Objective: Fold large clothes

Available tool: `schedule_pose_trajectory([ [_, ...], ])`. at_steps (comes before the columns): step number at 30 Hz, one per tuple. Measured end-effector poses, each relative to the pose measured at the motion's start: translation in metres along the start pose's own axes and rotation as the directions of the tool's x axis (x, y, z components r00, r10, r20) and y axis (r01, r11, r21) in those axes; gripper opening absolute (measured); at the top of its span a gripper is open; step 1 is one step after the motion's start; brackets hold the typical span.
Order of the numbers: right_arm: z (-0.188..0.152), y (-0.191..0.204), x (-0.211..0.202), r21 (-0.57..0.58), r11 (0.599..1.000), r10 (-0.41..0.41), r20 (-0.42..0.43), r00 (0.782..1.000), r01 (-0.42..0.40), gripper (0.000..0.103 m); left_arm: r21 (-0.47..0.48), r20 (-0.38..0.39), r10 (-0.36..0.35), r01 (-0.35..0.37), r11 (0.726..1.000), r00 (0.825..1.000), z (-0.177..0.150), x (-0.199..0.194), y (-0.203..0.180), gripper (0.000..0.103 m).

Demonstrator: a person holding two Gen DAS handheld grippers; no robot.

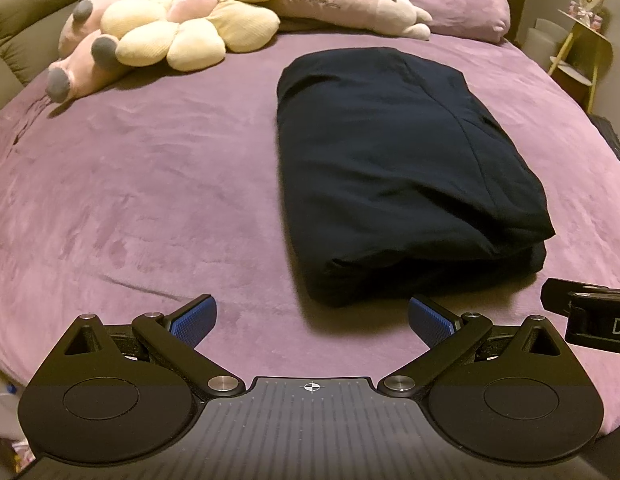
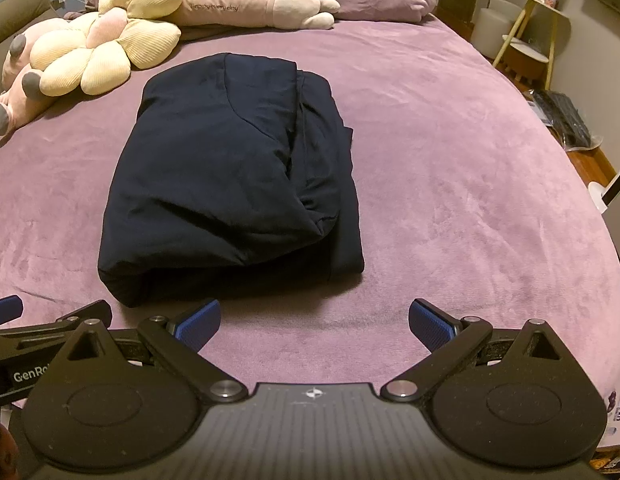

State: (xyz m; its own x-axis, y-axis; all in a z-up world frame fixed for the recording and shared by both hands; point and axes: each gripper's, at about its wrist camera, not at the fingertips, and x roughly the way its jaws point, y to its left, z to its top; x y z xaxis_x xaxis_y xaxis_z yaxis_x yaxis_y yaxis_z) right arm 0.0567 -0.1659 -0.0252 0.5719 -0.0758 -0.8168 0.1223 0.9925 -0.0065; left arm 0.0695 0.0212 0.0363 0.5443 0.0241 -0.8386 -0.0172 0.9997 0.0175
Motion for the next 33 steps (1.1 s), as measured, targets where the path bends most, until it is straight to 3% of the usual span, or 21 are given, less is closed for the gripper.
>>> schedule_pose_trajectory([
  [33,0.0018,0.0001,-0.0039,0.008,1.0,-0.002,0.006,1.0,0.002,0.1,0.027,0.0,-0.007,0.007,1.0,1.0,0.0006,-0.0023,-0.0064,0.103],
])
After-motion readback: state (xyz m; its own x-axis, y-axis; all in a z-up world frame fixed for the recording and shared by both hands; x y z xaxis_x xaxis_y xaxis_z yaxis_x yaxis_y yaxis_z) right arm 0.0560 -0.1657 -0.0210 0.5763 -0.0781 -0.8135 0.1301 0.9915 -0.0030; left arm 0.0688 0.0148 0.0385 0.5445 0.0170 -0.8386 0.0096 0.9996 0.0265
